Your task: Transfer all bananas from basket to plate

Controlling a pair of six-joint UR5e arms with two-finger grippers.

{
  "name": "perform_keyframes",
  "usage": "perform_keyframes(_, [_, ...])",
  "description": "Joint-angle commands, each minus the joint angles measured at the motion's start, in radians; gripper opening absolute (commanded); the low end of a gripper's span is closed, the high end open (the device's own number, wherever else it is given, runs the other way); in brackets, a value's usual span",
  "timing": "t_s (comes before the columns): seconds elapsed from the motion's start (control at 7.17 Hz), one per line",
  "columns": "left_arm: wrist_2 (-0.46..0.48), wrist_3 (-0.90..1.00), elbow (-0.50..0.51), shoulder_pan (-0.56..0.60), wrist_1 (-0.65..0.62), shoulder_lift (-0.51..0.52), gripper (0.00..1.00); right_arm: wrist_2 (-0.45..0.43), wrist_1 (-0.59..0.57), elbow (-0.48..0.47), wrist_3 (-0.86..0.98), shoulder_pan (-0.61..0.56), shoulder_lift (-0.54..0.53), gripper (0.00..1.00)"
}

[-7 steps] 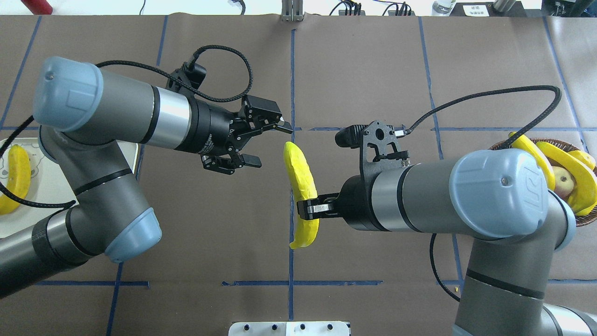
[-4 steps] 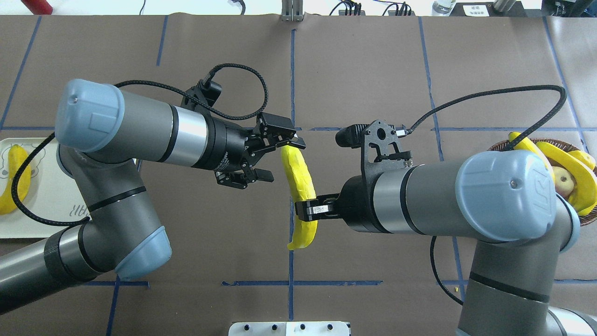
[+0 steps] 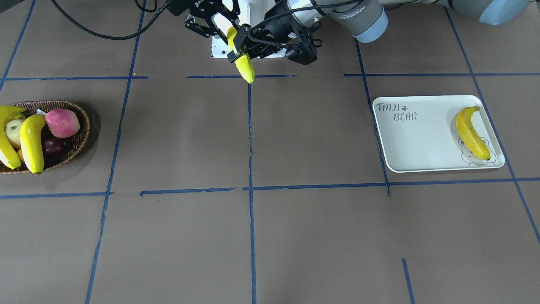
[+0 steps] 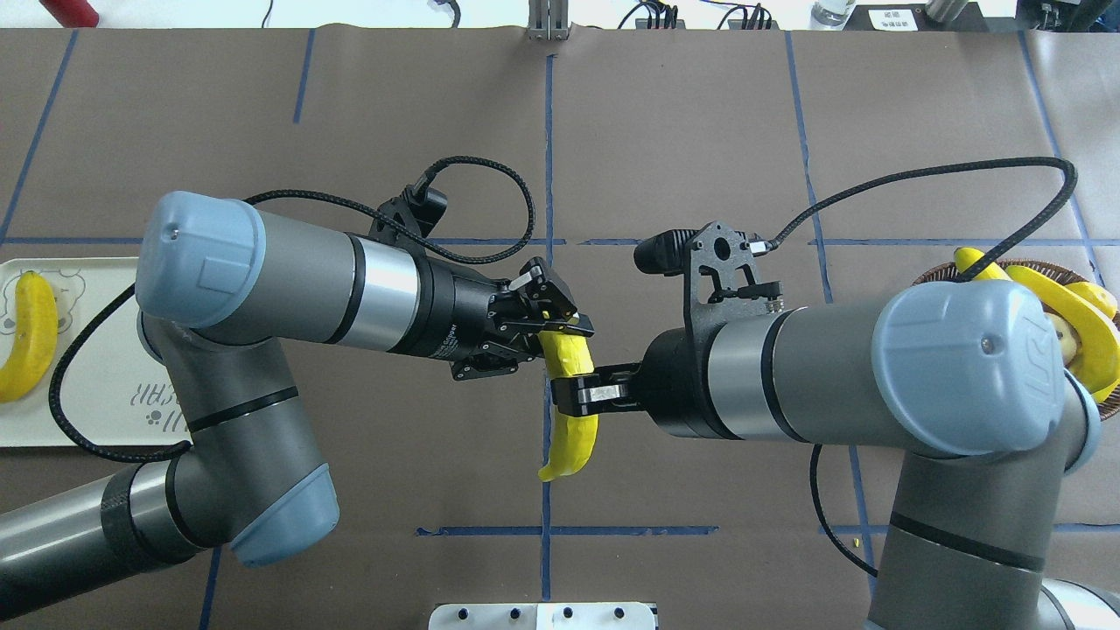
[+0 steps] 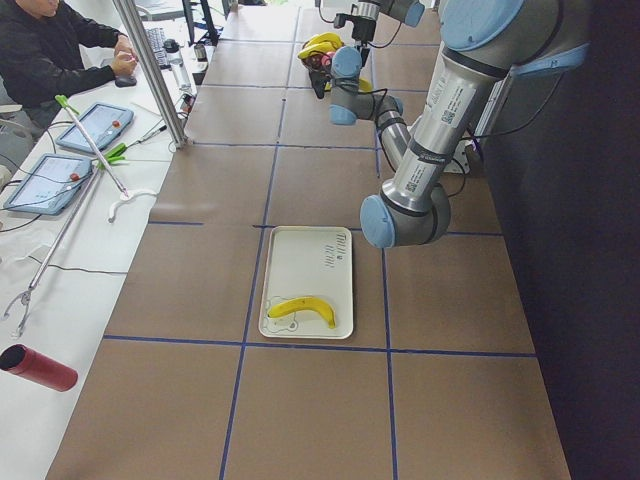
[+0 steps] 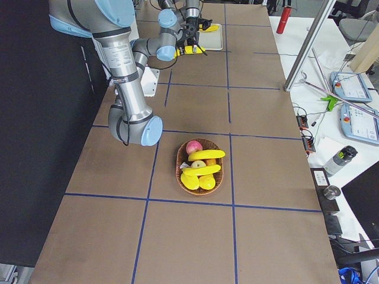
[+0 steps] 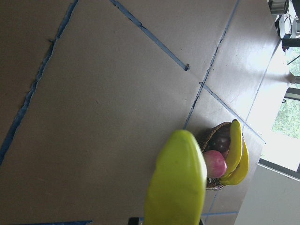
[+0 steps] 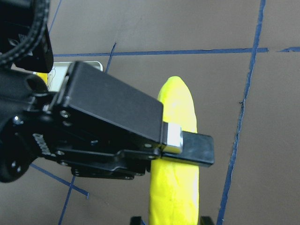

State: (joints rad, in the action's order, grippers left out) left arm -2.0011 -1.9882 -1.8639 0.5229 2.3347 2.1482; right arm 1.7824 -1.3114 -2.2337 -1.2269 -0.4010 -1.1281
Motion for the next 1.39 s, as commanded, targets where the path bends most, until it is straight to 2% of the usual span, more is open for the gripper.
perform_keyframes(0.0, [0.001, 0.002, -0.004, 0.017, -0.005, -0.002, 0.00, 0.000, -0.002, -0.027, -0.003, -0.004, -0.001, 1.00])
perform_keyframes(0.28, [0.001, 0.015, 0.020, 0.103, -0.037, -0.011, 0.00, 0.012, -0.018, -0.078, -0.014, -0.012, -0.019, 1.00])
perform_keyframes(0.42, [-0.001, 0.043, 0.055, 0.132, -0.154, -0.016, 0.00, 0.035, -0.025, -0.105, -0.043, -0.013, -0.034, 1.00])
perform_keyframes(0.56, [-0.002, 0.209, 0.046, 0.172, -0.323, -0.043, 0.00, 0.035, -0.026, -0.142, -0.046, -0.015, -0.068, 1.00])
perform_keyframes(0.7, [-0.001, 0.402, 0.028, 0.208, -0.460, -0.106, 0.00, 0.035, -0.026, -0.168, -0.046, -0.033, -0.122, 1.00])
perform_keyframes(0.84, [-0.001, 0.519, 0.022, 0.264, -0.524, -0.166, 0.00, 0.038, -0.066, -0.172, -0.046, -0.065, -0.154, 1.00])
perform_keyframes(1.12, [0.013, 0.755, 0.025, 0.333, -0.540, -0.392, 0.00, 0.041, -0.284, -0.173, -0.042, -0.117, -0.125, 1.00])
perform_keyframes(1.25, [0.046, 0.810, 0.041, 0.333, -0.532, -0.494, 0.00, 0.043, -0.339, -0.169, -0.028, -0.142, -0.122, 1.00])
